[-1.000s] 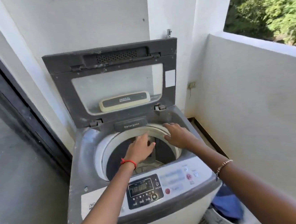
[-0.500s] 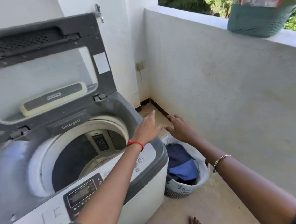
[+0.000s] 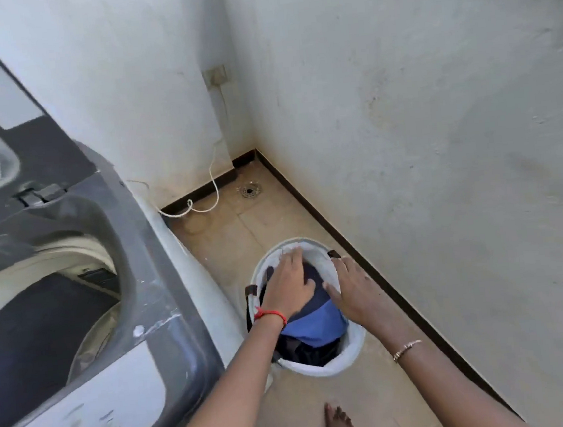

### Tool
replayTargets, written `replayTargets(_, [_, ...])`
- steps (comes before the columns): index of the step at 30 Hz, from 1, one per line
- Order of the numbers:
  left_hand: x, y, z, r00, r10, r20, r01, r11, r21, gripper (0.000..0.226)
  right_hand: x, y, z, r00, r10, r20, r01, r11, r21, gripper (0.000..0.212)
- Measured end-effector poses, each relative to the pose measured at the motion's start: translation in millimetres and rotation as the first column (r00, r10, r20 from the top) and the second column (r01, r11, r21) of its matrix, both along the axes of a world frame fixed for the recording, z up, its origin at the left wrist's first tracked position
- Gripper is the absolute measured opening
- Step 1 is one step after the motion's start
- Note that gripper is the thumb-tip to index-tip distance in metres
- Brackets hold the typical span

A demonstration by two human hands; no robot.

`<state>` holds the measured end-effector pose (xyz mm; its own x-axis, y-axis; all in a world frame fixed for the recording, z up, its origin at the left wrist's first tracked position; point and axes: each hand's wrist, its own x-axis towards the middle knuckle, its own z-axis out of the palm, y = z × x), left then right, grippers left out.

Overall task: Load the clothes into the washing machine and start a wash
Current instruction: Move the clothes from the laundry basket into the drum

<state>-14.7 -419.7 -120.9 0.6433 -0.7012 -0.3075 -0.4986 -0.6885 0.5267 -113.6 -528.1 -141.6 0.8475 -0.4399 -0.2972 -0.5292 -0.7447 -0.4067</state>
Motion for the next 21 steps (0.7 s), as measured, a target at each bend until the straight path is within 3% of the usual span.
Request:
replayTargets(4, [11.9,-14.7,-85.1,0.997,-0.064,0.05,0.058,0.991,0.119,0.069,1.0,-13.9,-78.7,0.99,0.001,-0.138,0.006,0.998,0.056,0.068])
replayTargets(13, [21.8,-4.3,-266.7,0.946,-0.312,0.091,0.253,0.881,0.399,0.095,2.2,-13.3,-255.7,0.961,0.076,-0.265,-0.039,0.989,0.142,0.095])
replayTargets(21, [36.9,5.8,-360.9,0.822,-0.536,0.192,0.354,0.745,0.565,0.12,-1.0,0.6,-353.5,0.933,0.16,-0.321,-0.09,0.971,0.22,0.121])
